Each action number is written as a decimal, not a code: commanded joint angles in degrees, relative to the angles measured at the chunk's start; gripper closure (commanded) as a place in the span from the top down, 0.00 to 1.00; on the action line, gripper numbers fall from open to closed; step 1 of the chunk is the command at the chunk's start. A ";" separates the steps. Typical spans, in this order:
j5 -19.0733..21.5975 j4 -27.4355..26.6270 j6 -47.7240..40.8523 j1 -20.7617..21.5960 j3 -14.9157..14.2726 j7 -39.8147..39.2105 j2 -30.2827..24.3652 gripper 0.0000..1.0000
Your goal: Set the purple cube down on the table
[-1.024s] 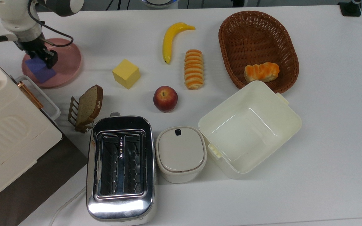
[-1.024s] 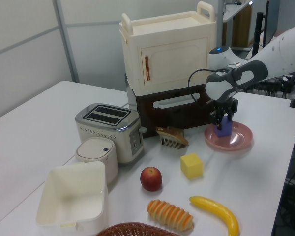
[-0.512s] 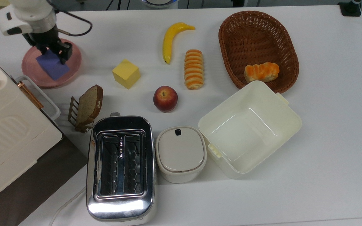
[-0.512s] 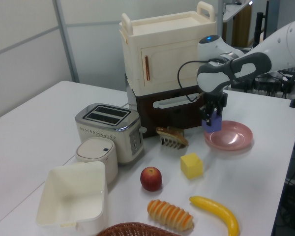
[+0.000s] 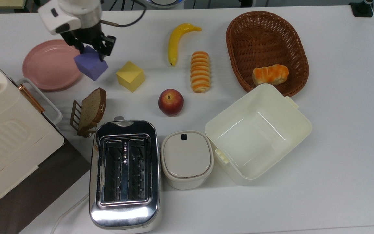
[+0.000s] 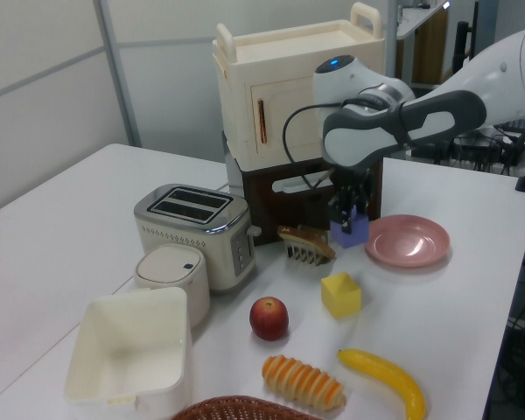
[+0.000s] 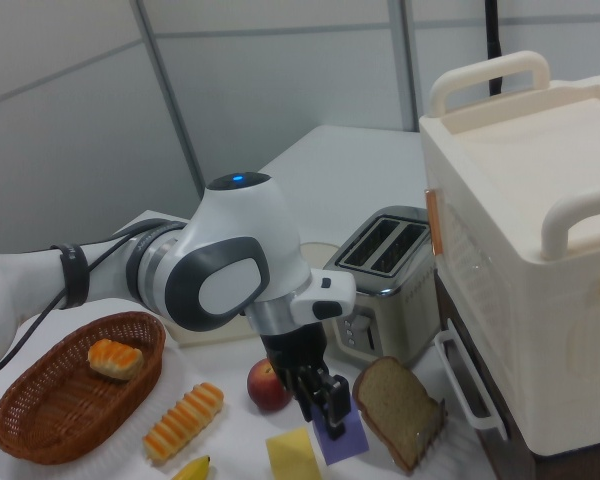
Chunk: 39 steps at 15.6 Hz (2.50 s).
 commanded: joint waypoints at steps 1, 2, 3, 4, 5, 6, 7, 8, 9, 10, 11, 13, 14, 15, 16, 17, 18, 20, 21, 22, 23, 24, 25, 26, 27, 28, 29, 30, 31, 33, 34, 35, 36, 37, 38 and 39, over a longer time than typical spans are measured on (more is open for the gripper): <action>-0.70 -1.48 -0.11 1.45 -0.40 0.97 -0.69 0.47; -0.70 -1.48 0.07 1.63 -0.40 1.06 -0.68 0.47; -0.70 -1.48 0.07 1.63 -0.40 0.97 -0.60 0.47; -0.70 -1.48 0.07 1.63 -0.40 0.97 -0.60 0.53; -0.79 -1.39 0.07 1.54 -0.40 0.97 -0.60 0.70; -0.87 -1.48 0.07 1.63 -0.40 0.89 -0.51 1.00; -0.88 -1.48 0.07 1.63 -0.40 0.80 -0.59 1.00; -0.88 -1.30 0.07 1.54 -0.40 0.88 -0.60 1.00; -0.88 -1.30 0.07 1.54 -0.40 0.89 -0.60 1.00; -0.88 -1.30 0.07 1.54 -0.40 0.89 -0.60 1.00; -0.88 -1.30 0.07 1.54 -0.40 0.89 -0.60 1.00; -0.88 -1.22 0.07 1.54 -0.40 0.89 -0.60 1.00; -0.88 -1.21 0.07 1.54 -0.40 0.89 -0.60 1.00; -0.79 -1.13 -0.02 1.54 -0.40 1.15 -0.86 1.00; -0.44 -0.17 -0.45 1.80 -0.31 1.76 -1.03 1.00; -0.26 1.58 -0.89 2.33 0.64 4.03 -1.04 1.00; -0.26 2.99 -1.85 2.51 2.39 7.62 -0.95 1.00; -0.26 6.24 -4.31 2.51 5.13 13.00 -0.95 1.00; -0.17 7.91 -6.24 2.51 5.57 13.36 -1.21 1.00; 0.00 9.75 -9.74 2.60 6.19 13.28 -1.38 1.00; 0.09 12.03 -13.69 2.60 6.54 12.84 -1.73 1.00; 0.96 13.62 -15.99 2.60 6.63 11.97 -2.26 1.00; 3.84 14.51 -16.62 2.68 6.54 11.18 -2.96 1.00; 6.57 14.52 -16.63 2.68 6.46 10.04 -4.27 1.00; 6.68 14.52 -16.71 2.77 6.46 10.03 -5.16 1.00; 6.86 14.43 -17.15 2.95 6.46 9.94 -5.77 1.00; 6.86 14.08 -17.33 3.38 6.54 9.85 -5.96 1.00; 6.86 14.08 -17.33 4.43 6.54 9.85 -5.78 1.00; 6.86 14.08 -17.33 5.49 6.46 9.94 -5.61 1.00; 6.77 13.38 -17.33 6.72 6.46 9.85 -5.69 1.00; 6.68 13.38 -17.33 7.51 5.93 9.85 -5.69 1.00; 6.68 13.46 -17.33 8.65 5.23 9.76 -5.69 1.00; 6.68 13.55 -17.24 9.79 4.35 9.85 -5.61 1.00; 6.68 13.46 -17.33 10.76 3.48 9.76 -5.69 1.00; 6.77 13.38 -17.33 11.12 3.21 9.76 -5.69 1.00; 6.77 13.55 -17.33 11.12 3.12 9.85 -5.69 1.00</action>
